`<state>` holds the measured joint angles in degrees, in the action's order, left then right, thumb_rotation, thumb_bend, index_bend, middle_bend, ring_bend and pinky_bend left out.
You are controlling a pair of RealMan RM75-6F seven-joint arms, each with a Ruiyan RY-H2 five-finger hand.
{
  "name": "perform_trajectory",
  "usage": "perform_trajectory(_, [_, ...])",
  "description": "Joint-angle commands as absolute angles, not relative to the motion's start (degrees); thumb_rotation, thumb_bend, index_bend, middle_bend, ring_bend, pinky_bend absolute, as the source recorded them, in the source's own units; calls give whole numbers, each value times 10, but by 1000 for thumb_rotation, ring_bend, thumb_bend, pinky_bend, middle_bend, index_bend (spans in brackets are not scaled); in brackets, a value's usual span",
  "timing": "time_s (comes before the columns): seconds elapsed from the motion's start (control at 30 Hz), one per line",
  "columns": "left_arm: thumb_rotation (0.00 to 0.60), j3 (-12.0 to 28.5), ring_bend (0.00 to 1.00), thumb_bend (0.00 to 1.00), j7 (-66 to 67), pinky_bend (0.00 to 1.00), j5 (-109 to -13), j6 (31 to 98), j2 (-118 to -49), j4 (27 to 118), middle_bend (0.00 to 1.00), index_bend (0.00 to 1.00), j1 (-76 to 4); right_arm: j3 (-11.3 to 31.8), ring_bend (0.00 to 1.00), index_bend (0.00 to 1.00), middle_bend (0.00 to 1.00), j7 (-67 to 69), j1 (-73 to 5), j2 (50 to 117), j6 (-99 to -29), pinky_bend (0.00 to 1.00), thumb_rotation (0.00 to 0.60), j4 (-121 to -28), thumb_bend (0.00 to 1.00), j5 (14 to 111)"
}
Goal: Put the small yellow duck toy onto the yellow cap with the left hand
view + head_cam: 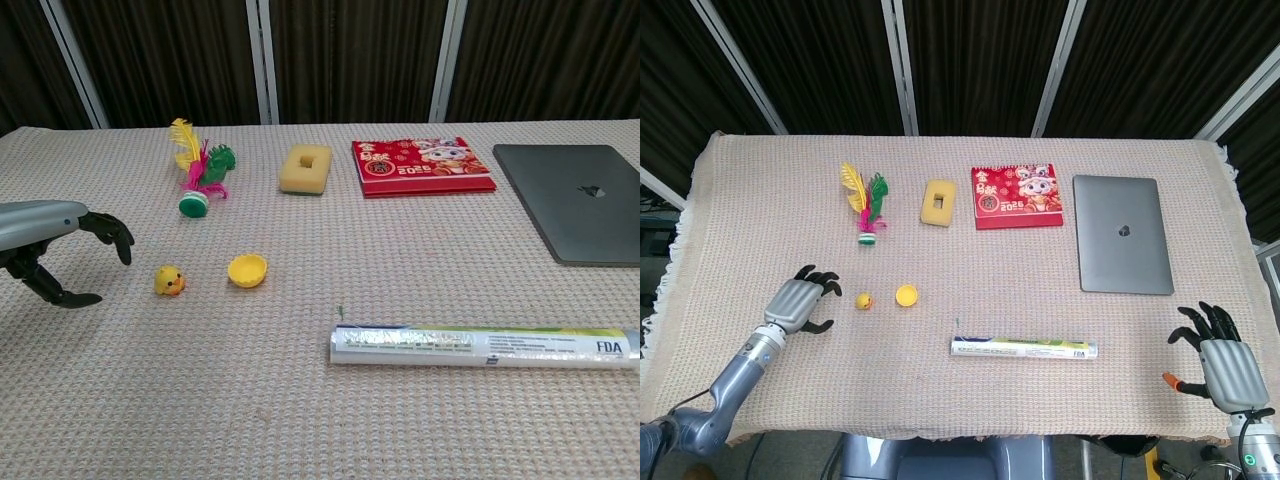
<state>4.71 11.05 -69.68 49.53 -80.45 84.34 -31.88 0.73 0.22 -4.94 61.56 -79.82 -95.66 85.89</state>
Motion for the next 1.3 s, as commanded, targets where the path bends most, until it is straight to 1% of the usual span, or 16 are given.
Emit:
perform_trajectory(0.03, [600, 47, 164, 295, 113, 70, -693, 493, -808, 840, 159, 341, -322, 7, 0, 447, 155, 3, -49, 615, -798, 0, 600, -957, 27, 859])
perform_trajectory(0.67, [600, 66, 166, 299, 108, 74, -672, 475, -841, 791, 173, 356, -357, 7, 0, 453, 164, 7, -49, 615, -797, 0, 600, -957, 28, 858])
perform_trajectory(0.83, [600, 73, 166, 301, 115, 78, -664, 476, -854, 799, 175, 359, -367, 7, 0, 453, 165, 9, -49, 615, -798, 0, 600, -956, 27, 860])
perform_trajectory(1.3, [600, 66, 166, 306, 147, 79, -643, 481, -857, 827, 181, 363, -376, 7, 0, 453, 165, 17, -47, 616, -802, 0, 600, -951, 27, 860])
